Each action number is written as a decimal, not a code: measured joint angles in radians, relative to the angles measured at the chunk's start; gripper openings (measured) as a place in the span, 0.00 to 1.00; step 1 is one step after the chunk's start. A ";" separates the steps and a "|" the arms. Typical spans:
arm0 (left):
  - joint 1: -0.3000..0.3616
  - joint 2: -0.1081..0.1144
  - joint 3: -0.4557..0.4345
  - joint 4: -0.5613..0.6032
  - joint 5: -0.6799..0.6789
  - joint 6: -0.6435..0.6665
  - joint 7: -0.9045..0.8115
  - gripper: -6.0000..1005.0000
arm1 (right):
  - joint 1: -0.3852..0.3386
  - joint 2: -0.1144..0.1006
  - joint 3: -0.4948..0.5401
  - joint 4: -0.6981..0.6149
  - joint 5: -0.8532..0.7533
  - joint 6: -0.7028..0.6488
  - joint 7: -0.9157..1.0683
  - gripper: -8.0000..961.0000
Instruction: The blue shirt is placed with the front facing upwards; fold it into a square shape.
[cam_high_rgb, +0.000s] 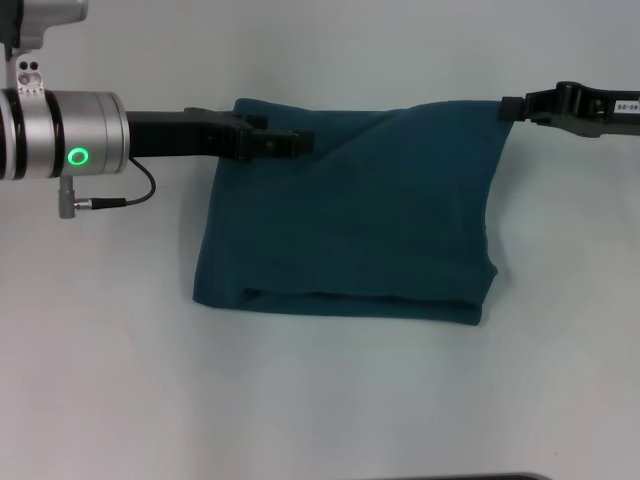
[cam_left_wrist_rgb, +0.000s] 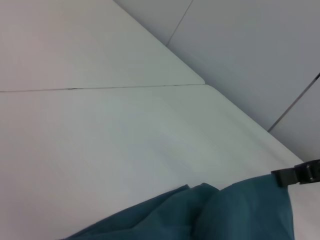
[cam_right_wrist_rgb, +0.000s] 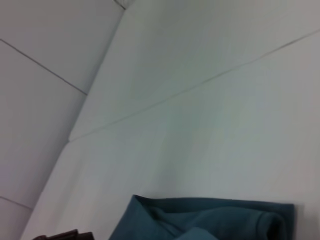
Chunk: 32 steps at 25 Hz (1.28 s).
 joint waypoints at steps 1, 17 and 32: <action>0.000 0.000 0.000 0.000 0.001 0.001 0.000 0.90 | -0.002 0.001 0.009 0.000 0.000 0.010 -0.006 0.05; -0.002 0.004 0.000 -0.004 0.003 0.006 -0.010 0.90 | -0.054 -0.016 0.040 -0.002 -0.016 0.047 0.014 0.04; -0.009 0.007 0.004 -0.005 0.008 -0.001 -0.011 0.90 | -0.047 -0.008 0.052 0.044 -0.043 0.019 0.003 0.19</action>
